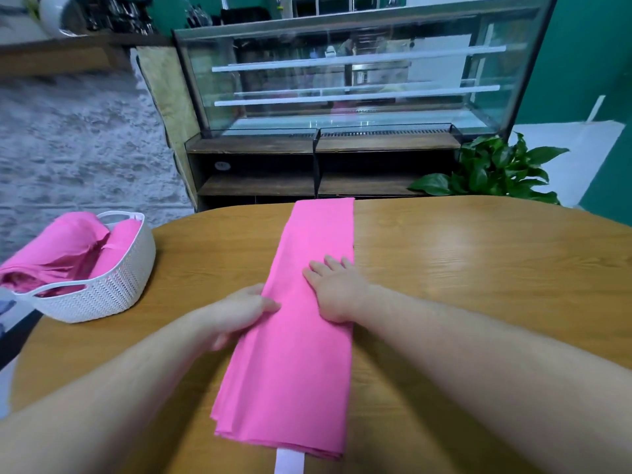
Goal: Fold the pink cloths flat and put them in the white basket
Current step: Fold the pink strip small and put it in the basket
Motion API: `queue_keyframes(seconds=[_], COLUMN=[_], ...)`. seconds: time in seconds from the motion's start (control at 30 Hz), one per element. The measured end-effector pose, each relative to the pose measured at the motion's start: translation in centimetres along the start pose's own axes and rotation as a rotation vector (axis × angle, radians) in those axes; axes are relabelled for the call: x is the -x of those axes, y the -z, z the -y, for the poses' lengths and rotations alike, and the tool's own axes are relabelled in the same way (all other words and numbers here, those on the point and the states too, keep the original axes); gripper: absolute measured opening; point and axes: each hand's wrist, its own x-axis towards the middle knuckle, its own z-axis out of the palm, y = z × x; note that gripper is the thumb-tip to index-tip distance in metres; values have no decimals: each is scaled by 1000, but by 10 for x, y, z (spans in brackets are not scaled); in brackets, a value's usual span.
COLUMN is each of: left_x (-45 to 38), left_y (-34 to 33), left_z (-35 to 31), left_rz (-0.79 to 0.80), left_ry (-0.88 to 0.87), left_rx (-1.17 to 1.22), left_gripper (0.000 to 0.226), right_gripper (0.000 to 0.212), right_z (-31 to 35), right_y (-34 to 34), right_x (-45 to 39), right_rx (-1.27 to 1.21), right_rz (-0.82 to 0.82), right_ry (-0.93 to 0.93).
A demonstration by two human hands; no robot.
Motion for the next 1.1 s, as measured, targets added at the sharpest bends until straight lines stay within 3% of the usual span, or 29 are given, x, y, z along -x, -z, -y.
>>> queue_keyframes(seconds=[0.17,0.37,0.57,0.7,0.8,0.97,1.1], left_x=[11,20,27,53,68,87,102], left_y=[-18,-61,-97,-106,-107,-100,-102], left_z=[0,-12,-17,-9,1,12,15], left_rz=[-48,-55,-100,-28,-71,-187,-168], left_ry=[1,-7,1,-64,-84,-138,-181], left_rx=[166,301,465,479,374,-92,-229], left_gripper=[24,26,27,16,23,57,71], right_gripper=[65,62,56,57,55,54,45], right_z=[15,9,-6,2,6,7,7], right_y=[-10,-23,-42,-44,-45,-38,-32], right_x=[49,109,130,132,131,134,152], right_rx=[-286,-331,-230,-226,-243,-287,-402], right_rz=[-127,-205,-54,-57,-56,-22,-205], right_ry=[31,81,-5,-39,-48,-69,-35])
